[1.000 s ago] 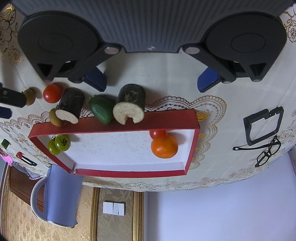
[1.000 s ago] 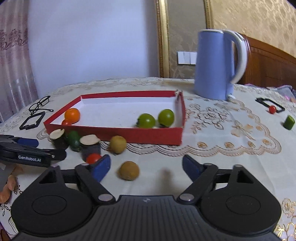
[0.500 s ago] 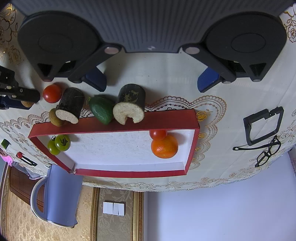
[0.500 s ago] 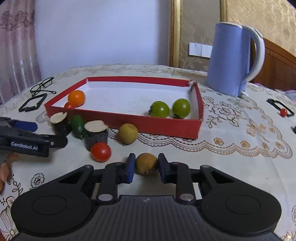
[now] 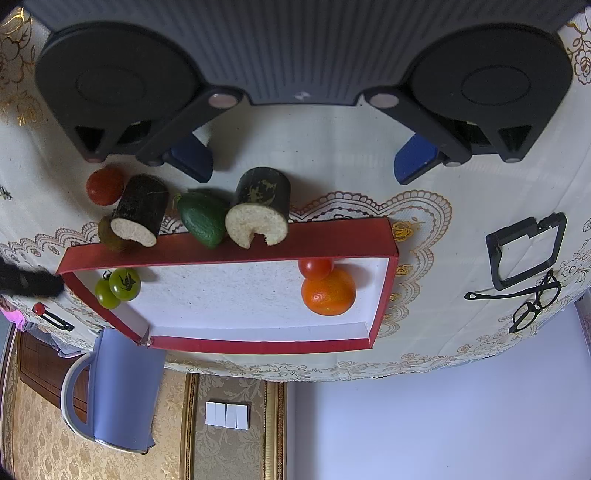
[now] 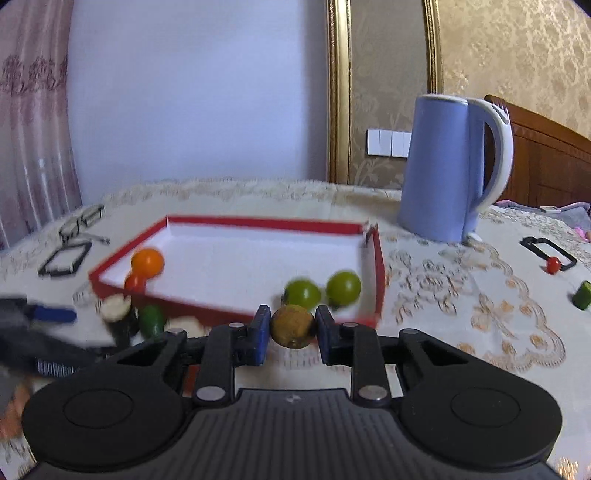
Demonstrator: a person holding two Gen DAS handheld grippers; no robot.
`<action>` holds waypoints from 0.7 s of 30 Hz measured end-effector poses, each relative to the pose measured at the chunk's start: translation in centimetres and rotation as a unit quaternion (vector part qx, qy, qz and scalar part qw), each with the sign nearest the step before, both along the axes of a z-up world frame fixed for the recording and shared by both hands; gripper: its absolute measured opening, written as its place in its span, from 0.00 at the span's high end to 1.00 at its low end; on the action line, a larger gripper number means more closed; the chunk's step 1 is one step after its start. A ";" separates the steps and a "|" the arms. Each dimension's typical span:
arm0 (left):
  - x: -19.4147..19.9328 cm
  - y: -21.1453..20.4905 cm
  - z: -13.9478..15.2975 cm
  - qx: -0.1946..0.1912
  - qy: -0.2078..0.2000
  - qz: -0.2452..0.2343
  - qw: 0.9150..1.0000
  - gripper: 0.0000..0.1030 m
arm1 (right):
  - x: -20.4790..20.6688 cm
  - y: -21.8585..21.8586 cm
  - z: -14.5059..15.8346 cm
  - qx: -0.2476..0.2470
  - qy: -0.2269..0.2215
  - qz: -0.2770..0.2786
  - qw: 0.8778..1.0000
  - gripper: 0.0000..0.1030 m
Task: Organize fruits
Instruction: 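Carry the kiwi over the tray with the right gripper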
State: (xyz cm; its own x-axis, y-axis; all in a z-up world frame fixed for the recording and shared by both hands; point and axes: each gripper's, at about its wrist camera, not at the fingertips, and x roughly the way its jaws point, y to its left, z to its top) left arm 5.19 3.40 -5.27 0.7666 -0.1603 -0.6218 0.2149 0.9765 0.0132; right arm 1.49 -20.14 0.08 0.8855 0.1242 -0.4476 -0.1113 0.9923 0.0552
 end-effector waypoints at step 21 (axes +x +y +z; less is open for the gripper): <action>0.0 0.0 0.0 0.000 0.000 0.000 1.000 0.00 | 11.4 6.3 -3.1 -0.043 0.086 0.045 0.994 0.75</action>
